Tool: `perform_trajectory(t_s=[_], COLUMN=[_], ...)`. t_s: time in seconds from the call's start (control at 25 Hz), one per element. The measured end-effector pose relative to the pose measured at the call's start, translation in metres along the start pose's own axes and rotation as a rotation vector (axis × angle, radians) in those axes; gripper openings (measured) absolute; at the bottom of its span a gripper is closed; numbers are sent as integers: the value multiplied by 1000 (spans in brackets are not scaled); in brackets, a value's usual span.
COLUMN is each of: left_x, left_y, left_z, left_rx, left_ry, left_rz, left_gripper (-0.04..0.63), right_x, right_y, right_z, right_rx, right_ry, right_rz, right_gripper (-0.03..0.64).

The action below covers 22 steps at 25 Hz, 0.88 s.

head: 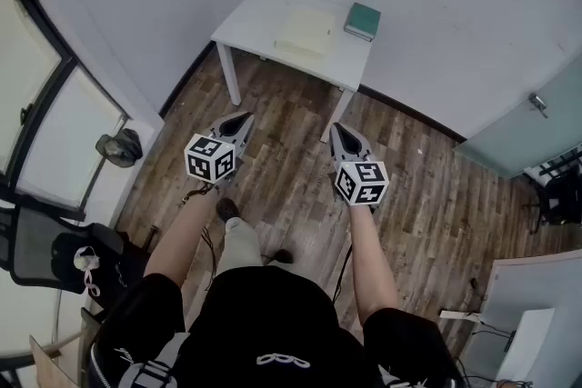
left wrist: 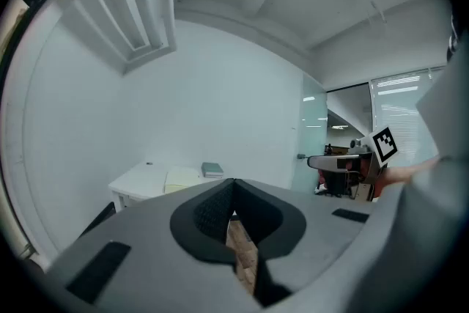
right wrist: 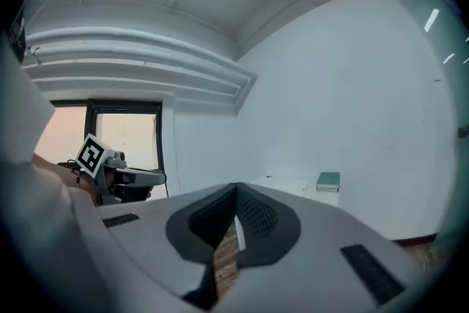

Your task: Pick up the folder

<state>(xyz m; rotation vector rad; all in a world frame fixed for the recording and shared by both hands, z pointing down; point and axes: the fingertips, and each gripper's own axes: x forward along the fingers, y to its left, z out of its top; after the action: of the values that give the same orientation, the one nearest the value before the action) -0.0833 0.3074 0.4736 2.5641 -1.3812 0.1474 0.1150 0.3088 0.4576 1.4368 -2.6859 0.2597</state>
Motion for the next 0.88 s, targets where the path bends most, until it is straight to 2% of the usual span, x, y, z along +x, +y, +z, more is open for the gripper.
perform_trajectory(t_s=[0.2,0.4,0.88], left_x=[-5,-7,13], left_y=[-5,-1,12], left_z=[-1,2,-4], left_rx=[13,23,42], left_ry=[6,8,28], left_rz=[-23,-13,-23], left_gripper=[21,21,21], right_x=[-4,0,23], right_y=[8,14,5], right_z=[-2,-6,-17], right_rx=[0,7,10], right_ry=[6,15,38], right_rz=[-8,7,5], right_gripper=[23,23,23])
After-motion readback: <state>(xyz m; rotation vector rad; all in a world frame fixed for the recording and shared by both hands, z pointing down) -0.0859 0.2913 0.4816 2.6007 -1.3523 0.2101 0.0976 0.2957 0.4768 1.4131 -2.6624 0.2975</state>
